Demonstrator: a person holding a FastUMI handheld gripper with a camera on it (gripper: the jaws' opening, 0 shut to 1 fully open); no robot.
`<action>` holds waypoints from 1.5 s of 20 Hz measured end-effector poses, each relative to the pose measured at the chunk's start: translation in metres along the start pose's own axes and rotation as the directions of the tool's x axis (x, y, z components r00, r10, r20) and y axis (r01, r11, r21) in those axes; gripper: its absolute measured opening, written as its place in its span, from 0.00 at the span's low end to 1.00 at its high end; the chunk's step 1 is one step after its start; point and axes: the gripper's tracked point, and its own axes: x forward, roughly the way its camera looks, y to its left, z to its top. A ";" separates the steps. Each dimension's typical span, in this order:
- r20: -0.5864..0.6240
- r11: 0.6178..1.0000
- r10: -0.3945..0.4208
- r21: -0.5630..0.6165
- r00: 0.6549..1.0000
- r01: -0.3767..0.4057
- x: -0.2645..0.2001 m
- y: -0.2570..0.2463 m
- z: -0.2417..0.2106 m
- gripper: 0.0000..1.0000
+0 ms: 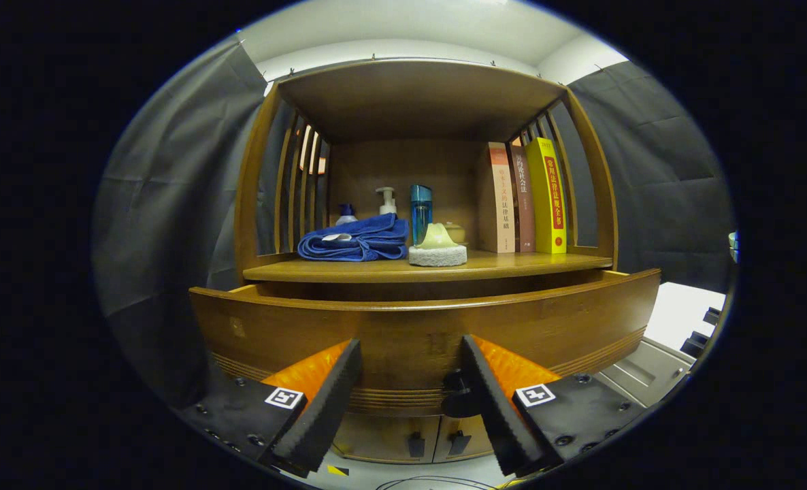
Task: Pull open the drawer, take out the items inside it, and place them on the countertop above the cabinet.
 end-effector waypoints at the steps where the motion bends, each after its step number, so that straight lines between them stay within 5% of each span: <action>1: -0.005 1.000 -0.001 -0.002 1.000 0.001 0.007 -0.001 -0.001 0.98; 17: -0.049 1.000 -0.004 -0.010 0.999 0.003 0.079 0.000 -0.009 0.98; 30: -0.032 0.999 -0.037 0.008 0.999 0.037 0.054 -0.017 0.012 0.98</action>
